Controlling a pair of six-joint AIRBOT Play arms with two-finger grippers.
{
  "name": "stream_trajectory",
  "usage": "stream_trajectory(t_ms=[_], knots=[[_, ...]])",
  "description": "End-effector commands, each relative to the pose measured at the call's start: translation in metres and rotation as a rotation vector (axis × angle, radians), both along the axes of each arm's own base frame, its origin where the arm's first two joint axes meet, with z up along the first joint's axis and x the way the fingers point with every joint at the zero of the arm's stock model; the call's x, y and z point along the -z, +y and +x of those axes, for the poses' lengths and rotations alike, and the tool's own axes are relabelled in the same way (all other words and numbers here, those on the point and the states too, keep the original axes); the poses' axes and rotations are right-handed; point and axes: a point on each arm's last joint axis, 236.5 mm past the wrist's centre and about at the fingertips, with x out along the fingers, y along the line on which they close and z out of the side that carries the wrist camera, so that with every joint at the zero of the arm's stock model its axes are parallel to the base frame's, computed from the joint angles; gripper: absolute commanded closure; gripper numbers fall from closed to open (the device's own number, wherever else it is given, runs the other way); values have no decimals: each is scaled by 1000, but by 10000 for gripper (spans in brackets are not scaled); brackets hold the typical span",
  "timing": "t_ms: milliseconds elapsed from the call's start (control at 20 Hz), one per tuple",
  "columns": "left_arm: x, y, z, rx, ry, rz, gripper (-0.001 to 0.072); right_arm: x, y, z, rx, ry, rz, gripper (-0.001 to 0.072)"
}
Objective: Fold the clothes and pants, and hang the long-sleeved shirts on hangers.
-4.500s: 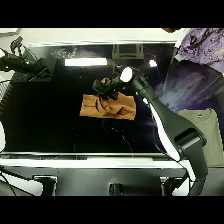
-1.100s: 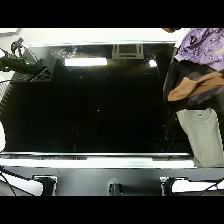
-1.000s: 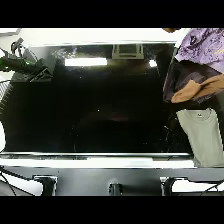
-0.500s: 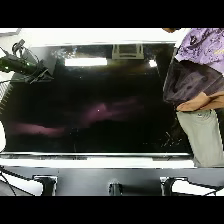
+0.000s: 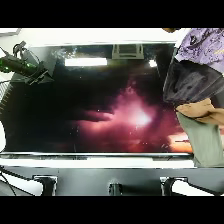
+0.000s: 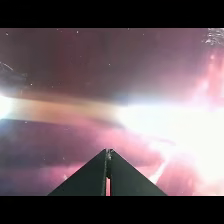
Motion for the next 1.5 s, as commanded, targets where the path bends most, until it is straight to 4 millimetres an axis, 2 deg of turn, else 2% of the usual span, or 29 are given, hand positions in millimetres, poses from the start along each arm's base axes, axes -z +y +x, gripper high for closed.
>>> stream_trajectory(t_ms=[0,300,500,800,1200,1250,1300,1400,1450], knots=[[0,0,-1,2,2,1,690,32,-5,-47,34,133,-62,684],[0,0,-1,2,2,1,690,87,11,-80,61,218,-36,684],[0,0,-1,2,2,1,690,111,19,-106,71,317,-13,684],[0,0,-1,2,2,1,690,130,25,-131,70,411,-1,684],[0,0,-1,1,2,1,690,132,17,-141,59,455,-40,681],[0,0,-1,1,2,1,690,131,16,-143,58,462,-48,655],[0,0,-1,2,2,1,690,129,14,-145,58,473,-56,578],[0,0,-1,2,2,1,690,124,8,-153,54,510,-83,352],[0,0,0,1,2,1,690,119,2,-155,40,529,-108,297]])
